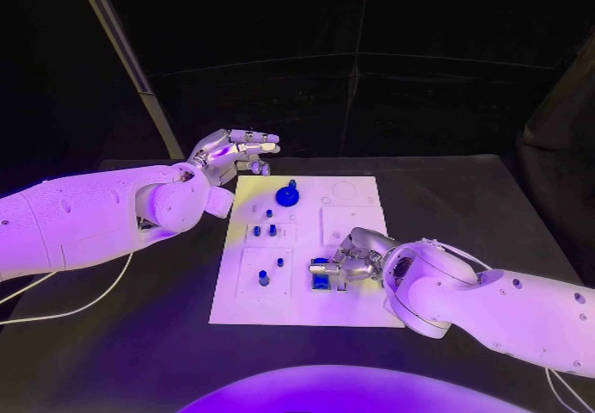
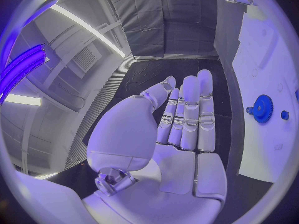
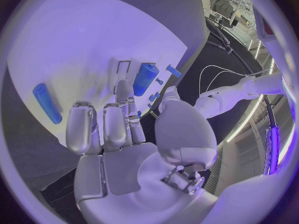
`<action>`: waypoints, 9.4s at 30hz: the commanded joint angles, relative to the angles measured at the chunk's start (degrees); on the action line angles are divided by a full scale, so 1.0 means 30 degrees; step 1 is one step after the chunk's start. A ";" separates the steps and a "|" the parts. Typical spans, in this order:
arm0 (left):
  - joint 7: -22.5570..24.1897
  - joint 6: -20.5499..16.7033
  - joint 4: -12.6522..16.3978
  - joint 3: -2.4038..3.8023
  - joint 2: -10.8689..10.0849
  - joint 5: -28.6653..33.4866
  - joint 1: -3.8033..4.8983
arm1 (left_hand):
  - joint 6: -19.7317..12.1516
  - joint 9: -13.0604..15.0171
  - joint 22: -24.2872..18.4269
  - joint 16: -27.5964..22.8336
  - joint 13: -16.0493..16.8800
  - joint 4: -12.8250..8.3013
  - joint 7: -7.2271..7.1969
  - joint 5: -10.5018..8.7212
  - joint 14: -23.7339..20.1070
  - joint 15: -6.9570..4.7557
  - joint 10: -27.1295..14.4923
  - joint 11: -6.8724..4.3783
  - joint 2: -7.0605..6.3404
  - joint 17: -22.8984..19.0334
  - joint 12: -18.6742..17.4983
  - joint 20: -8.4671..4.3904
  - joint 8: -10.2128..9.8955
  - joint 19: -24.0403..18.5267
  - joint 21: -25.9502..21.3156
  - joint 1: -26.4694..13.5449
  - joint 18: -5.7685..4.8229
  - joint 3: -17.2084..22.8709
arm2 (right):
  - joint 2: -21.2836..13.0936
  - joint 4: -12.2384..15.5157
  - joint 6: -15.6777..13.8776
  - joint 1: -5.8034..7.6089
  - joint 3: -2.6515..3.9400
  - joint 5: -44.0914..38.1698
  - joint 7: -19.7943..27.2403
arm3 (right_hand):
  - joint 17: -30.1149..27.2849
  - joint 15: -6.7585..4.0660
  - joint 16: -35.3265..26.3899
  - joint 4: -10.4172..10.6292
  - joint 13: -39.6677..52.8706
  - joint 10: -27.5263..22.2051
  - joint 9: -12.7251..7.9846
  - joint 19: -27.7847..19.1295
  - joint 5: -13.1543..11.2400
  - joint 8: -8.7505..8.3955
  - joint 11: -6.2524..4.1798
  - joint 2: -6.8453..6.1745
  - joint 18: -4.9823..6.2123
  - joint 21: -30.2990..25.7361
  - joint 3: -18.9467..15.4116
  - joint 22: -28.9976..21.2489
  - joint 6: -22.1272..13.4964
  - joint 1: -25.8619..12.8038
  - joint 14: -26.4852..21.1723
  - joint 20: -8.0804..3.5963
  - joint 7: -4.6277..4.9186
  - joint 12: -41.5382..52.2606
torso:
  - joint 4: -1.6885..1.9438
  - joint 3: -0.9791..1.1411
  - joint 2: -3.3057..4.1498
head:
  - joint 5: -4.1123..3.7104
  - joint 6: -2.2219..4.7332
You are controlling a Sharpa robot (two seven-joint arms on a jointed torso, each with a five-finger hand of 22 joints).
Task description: Assemble the parts on the task board
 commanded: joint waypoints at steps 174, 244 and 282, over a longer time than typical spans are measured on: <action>-0.0268 0.0697 -0.0097 -0.0306 -0.0133 0.0044 -0.0018 | -0.0198 -0.0021 -0.0130 -0.0092 -0.0047 -0.0003 0.0014 0.0020 -0.0140 0.0013 -0.0262 0.0019 0.0100 -0.0147 0.0113 0.0019 0.0099 -0.0132 -0.0236 -0.0093 0.0104 -0.0096 | -0.3755 0.1901 -0.1744 -0.0092 0.0002 0.0675 0.0952 | 0.1147 -0.0098 -0.0010 -0.2879 0.1032 0.1178 0.1050 0.0480 0.4092 -0.1391 -0.0289 0.3986 -0.0177 0.0250 -0.0334 0.0929 0.0689 0.7771 0.0706 -0.0206 -0.0275 0.0273 | -0.0102 -0.0016 -0.0068 | -0.0590 0.0070; -0.0583 0.0929 -0.0009 -0.0304 -0.0181 0.0044 -0.0008 | -0.0247 -0.0027 -0.0168 -0.0091 -0.0055 0.0018 0.0047 0.0017 -0.0171 0.0036 -0.0345 0.0050 0.0053 -0.0195 0.0139 0.0033 0.0091 -0.0142 -0.0278 -0.0141 0.0096 -0.0164 | -0.1379 0.0406 0.0385 -0.0087 0.0003 0.1184 -0.0045 | 0.1570 -0.0172 0.0245 -0.1189 0.1837 0.1794 0.1400 0.0626 0.2375 -0.1477 -0.0377 0.2972 -0.0231 0.0394 -0.1669 0.1205 0.1516 0.4846 0.0755 -0.0289 -0.0443 0.0889 | -0.0115 -0.0006 -0.0089 | -0.0451 -0.0315; -0.0674 0.1012 -0.0112 -0.0306 -0.0073 0.0044 -0.0010 | -0.0305 -0.0033 -0.0199 -0.0121 -0.0059 0.0019 0.0062 0.0019 -0.0229 0.0051 -0.0414 0.0066 0.0065 -0.0238 0.0150 0.0043 0.0072 -0.0167 -0.0320 -0.0125 0.0094 -0.0174 | -0.1056 -0.0524 0.1471 -0.0091 0.0003 -0.0300 0.0502 | 0.1377 -0.0140 -0.0014 -0.3330 0.1804 0.1592 0.1719 0.0500 0.1308 -0.1685 -0.0342 0.2987 -0.0188 0.0232 -0.1572 0.1033 0.1444 0.7328 0.0726 -0.0250 -0.0364 0.0356 | -0.0122 -0.0005 -0.0097 | -0.0532 -0.0371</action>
